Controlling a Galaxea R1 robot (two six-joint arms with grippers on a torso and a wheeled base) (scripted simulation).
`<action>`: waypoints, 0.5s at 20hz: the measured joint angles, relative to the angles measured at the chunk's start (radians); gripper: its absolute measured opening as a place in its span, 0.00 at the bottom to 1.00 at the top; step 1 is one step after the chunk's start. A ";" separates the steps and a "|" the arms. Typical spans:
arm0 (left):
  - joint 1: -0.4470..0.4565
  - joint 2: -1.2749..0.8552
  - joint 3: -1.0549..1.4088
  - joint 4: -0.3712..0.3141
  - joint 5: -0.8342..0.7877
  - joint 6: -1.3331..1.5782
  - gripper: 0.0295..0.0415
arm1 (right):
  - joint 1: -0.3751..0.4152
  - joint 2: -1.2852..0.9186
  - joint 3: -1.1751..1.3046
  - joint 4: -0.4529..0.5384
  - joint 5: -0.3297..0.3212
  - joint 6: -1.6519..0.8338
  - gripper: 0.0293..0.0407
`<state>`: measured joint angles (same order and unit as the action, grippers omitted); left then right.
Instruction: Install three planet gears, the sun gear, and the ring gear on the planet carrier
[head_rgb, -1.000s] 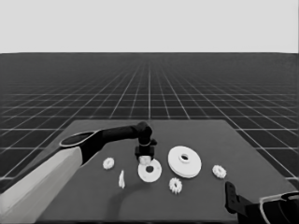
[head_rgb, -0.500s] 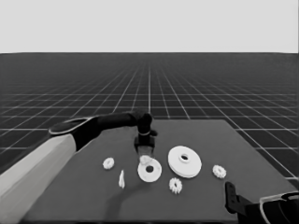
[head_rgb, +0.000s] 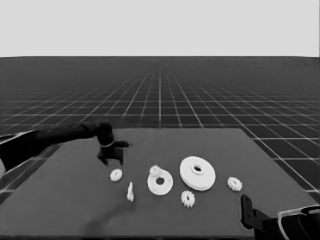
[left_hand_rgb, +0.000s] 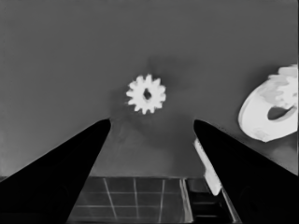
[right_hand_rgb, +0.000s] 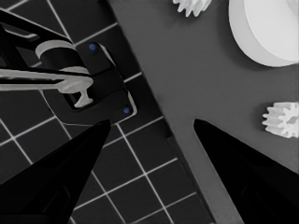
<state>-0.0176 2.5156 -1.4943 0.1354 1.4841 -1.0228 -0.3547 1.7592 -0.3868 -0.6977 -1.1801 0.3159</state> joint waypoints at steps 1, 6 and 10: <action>0.000 -0.006 -0.003 -0.001 -0.002 0.010 0.75 | 0.000 0.000 0.000 0.000 0.000 0.000 0.81; 0.126 0.017 -0.080 0.100 -0.079 0.053 0.75 | 0.000 0.000 0.000 0.000 0.000 0.000 0.81; 0.183 0.043 -0.141 0.139 -0.121 0.078 0.75 | 0.000 0.000 0.000 0.000 0.000 0.000 0.81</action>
<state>0.1655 2.5581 -1.6355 0.2746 1.3629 -0.9444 -0.3547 1.7592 -0.3868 -0.6977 -1.1801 0.3159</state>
